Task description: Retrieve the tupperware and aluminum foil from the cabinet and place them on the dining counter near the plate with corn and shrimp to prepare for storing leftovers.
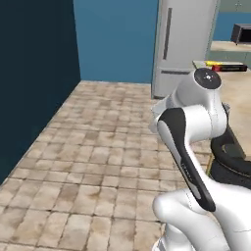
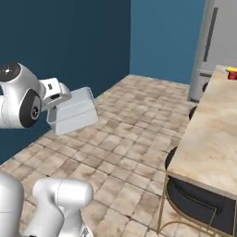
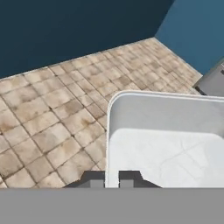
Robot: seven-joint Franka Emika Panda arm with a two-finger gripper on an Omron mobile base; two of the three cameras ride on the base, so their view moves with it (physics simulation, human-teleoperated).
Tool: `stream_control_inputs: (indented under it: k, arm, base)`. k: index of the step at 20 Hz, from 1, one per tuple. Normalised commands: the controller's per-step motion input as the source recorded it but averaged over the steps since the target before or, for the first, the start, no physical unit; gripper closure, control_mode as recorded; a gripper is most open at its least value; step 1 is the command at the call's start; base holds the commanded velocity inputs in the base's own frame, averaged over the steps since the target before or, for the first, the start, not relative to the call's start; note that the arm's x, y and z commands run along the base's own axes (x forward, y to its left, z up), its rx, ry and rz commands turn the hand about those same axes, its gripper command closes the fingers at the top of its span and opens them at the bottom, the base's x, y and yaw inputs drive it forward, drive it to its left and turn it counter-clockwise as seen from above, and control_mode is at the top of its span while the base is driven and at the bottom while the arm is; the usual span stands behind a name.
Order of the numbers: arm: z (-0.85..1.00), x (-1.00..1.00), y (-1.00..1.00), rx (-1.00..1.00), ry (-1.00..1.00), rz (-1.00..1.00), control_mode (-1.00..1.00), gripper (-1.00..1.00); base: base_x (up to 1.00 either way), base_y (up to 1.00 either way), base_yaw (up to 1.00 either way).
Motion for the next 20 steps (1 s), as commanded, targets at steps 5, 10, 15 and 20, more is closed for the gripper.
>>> stream_control_inputs:
  k: [5, 10, 15, 20]
  arm:
    - [0.00, 0.00, 0.00, 0.00, 0.00, 0.00, 1.00, 1.00]
    - [0.00, 0.00, 0.00, 0.00, 0.00, 0.00, 1.00, 1.00]
    - [0.00, 0.00, 0.00, 0.00, 0.00, 0.00, 1.00, 1.00]
    - [0.00, 0.00, 0.00, 0.00, 0.00, 0.00, 1.00, 1.00]
  base:
    - [0.71, 0.69, -0.68]
    - [0.96, 0.67, -0.57]
    - [1.00, 0.60, -0.49]
    - [1.00, 0.59, -0.48]
